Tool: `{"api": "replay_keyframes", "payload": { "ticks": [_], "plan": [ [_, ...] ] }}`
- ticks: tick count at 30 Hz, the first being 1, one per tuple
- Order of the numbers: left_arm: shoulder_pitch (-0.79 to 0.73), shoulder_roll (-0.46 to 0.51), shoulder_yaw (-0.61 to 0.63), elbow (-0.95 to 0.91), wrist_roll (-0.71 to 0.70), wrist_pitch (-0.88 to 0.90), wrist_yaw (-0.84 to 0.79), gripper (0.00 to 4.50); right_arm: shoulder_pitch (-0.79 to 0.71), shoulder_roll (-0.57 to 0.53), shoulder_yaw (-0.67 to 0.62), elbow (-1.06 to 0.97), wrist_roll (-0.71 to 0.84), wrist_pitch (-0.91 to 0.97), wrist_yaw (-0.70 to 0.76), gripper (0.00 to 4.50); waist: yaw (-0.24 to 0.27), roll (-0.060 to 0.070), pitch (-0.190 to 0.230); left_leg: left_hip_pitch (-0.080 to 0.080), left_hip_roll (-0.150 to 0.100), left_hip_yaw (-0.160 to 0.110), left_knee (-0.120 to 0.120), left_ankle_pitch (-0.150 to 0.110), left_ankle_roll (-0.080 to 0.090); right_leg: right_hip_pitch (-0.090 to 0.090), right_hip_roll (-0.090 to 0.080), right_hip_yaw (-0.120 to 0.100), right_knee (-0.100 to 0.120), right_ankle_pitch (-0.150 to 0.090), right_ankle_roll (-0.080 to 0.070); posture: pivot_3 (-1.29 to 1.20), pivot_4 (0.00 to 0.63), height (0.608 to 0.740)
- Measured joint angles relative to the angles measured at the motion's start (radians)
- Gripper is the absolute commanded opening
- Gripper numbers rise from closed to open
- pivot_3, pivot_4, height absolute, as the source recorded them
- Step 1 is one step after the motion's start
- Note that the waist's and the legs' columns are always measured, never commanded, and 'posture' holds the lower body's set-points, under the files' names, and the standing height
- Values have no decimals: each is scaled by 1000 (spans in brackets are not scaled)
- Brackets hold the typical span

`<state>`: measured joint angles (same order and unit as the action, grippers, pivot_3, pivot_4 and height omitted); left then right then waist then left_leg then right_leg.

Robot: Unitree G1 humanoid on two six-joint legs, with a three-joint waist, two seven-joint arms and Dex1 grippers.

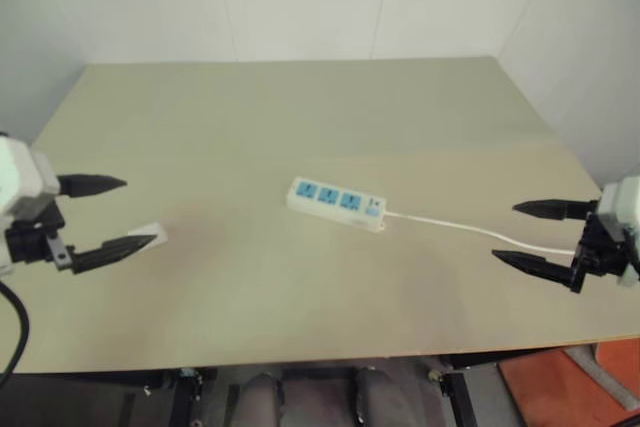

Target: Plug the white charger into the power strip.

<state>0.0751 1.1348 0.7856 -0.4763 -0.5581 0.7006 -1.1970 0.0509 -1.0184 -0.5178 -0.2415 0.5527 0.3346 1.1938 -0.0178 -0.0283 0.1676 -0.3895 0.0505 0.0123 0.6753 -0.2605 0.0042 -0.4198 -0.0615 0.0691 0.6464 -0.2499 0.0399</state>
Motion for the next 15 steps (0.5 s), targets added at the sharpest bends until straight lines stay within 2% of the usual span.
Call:
{"api": "replay_keyframes", "payload": {
  "ticks": [15],
  "plan": [
    [5, 22, -20, -22, -3, 44, 29, 4500, -5, 9, 27, -1, 0, -2, 0, 4479, 0, 0, 0, 0, 0, 0, 0, 0, 0, 0, 0, 0, 0, 0, 0, 0, 150, 740]
  ]
}}
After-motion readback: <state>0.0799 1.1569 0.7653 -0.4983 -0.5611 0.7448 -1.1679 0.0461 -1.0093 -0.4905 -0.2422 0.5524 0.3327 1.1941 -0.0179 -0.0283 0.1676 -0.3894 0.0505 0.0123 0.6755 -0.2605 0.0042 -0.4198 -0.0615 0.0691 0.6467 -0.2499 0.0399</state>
